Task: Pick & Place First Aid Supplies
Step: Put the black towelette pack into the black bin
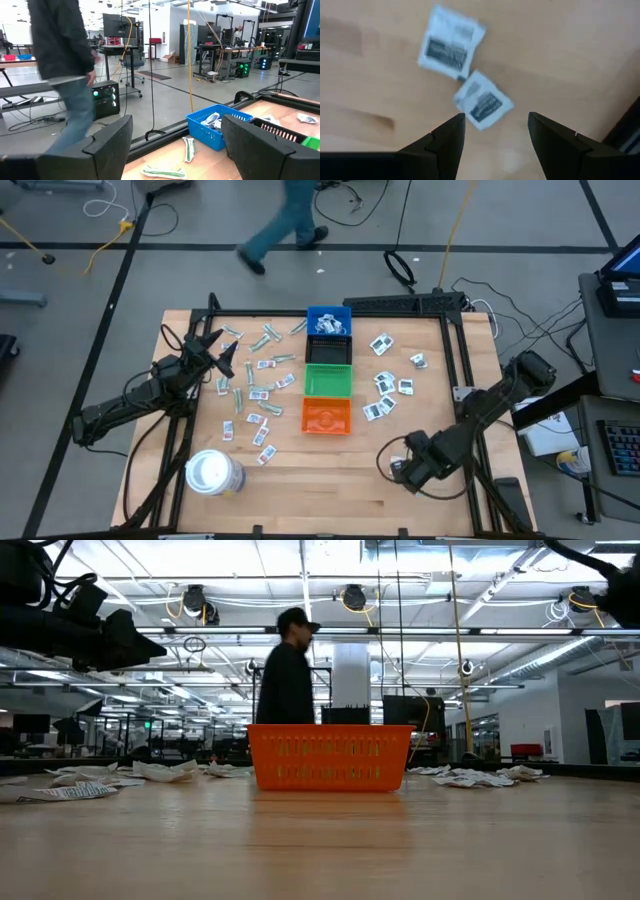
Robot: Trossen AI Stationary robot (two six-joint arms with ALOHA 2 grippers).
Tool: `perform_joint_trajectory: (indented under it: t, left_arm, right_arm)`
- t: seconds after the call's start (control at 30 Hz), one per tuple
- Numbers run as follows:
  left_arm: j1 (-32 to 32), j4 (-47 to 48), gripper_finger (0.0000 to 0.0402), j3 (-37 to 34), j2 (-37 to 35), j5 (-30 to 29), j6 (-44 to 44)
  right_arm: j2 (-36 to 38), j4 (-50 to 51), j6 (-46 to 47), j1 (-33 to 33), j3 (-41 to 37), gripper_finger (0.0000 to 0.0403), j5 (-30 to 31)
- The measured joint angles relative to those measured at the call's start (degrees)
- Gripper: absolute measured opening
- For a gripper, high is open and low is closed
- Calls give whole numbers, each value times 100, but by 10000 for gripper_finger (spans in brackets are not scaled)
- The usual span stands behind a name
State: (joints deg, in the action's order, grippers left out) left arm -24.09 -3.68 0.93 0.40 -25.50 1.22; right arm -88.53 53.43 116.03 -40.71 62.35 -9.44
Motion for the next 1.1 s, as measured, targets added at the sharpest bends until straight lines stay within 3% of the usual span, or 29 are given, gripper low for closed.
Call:
perform_joint_trajectory:
  t: [0.5, 0.73, 0.87, 1.1]
  left_arm:
    - [-1, 2, 305, 0, 2, 0, -1]
    - [-1, 0, 305, -2, 2, 0, -1]
    - [-1, 0, 306, 0, 2, 0, -1]
    - [1, 0, 305, -2, 0, 0, -1]
  right_arm:
    - [-1235, -876, -734, -121, 0, 214, -166]
    - [-1409, -1162, -806, -114, 20, 211, -401]
    - [-1416, -1167, -813, -89, 17, 182, -409]
    - [-1423, -1142, -833, -84, 15, 73, -428]
